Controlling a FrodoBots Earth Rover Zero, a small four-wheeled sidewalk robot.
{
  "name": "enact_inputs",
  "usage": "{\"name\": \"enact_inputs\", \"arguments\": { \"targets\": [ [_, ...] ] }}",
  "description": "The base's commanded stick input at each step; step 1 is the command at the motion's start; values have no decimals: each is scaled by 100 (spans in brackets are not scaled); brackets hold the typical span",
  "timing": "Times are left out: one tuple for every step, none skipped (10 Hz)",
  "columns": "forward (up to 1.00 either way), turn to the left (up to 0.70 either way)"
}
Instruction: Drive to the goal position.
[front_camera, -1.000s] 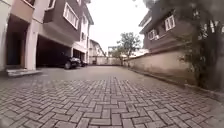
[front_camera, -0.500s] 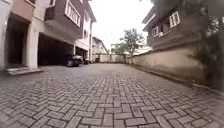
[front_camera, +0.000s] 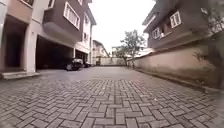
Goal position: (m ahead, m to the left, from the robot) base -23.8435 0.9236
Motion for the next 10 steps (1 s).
{"name": "enact_inputs", "arguments": {
  "targets": [
    [70, 0],
    [70, 0],
    [70, 0],
    [70, 0],
    [70, 0],
    [70, 0],
    [70, -6],
    [70, -12],
    [70, -18],
    [70, -24]
  ]
}}
